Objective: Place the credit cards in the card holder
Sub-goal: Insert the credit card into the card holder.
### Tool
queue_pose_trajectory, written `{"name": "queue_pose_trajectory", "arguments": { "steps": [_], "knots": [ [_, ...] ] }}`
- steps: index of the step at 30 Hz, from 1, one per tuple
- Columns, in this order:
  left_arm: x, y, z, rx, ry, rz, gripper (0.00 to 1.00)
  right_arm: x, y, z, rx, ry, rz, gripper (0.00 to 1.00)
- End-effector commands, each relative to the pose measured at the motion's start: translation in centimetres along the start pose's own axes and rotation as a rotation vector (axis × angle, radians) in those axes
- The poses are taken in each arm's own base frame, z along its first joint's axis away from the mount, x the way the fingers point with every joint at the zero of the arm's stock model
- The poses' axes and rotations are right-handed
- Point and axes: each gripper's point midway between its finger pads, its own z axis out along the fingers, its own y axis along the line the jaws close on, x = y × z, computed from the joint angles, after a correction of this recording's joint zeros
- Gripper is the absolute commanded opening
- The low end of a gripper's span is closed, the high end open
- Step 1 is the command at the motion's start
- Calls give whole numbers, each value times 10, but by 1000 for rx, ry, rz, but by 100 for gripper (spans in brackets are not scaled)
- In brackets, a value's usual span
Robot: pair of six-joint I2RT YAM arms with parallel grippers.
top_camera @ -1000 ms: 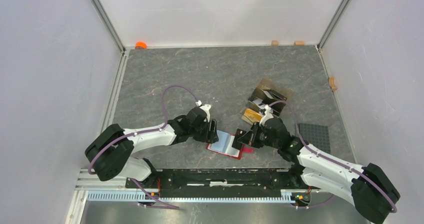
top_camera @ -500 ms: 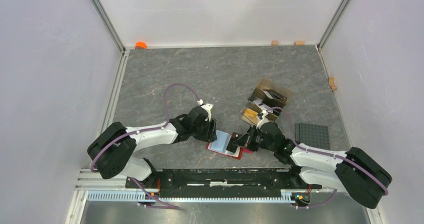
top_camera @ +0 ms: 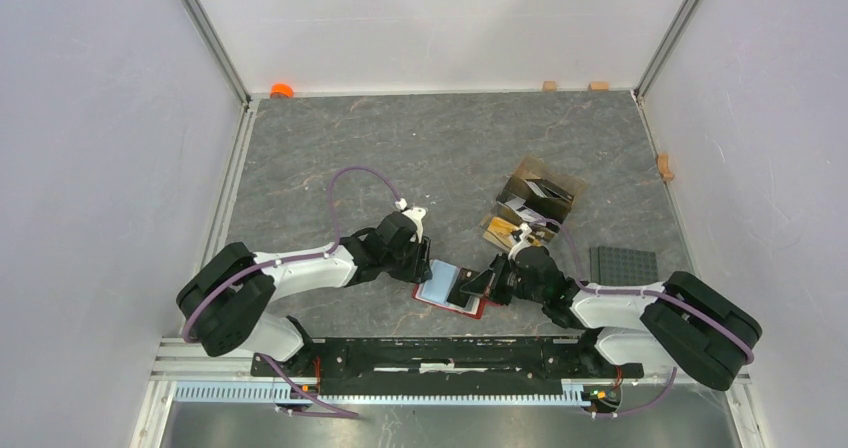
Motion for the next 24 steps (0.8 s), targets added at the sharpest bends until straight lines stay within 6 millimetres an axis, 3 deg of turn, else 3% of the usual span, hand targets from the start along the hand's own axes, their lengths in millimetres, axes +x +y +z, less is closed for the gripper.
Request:
{"name": "queue_pose_trajectory", "arguments": {
  "steps": [1, 9, 21, 24],
  "knots": [
    [25, 16, 3, -50, 90, 25, 48, 2, 4, 1, -28, -2, 18, 0],
    [28, 15, 3, -39, 101, 21, 44, 8, -2, 2, -38, 12, 59, 0],
    [36, 19, 2, -47, 116, 19, 27, 5, 2, 3, -62, -8, 100, 0],
    [38, 20, 2, -51, 121, 16, 24, 3, -6, 3, -18, -26, 91, 0]
  ]
}}
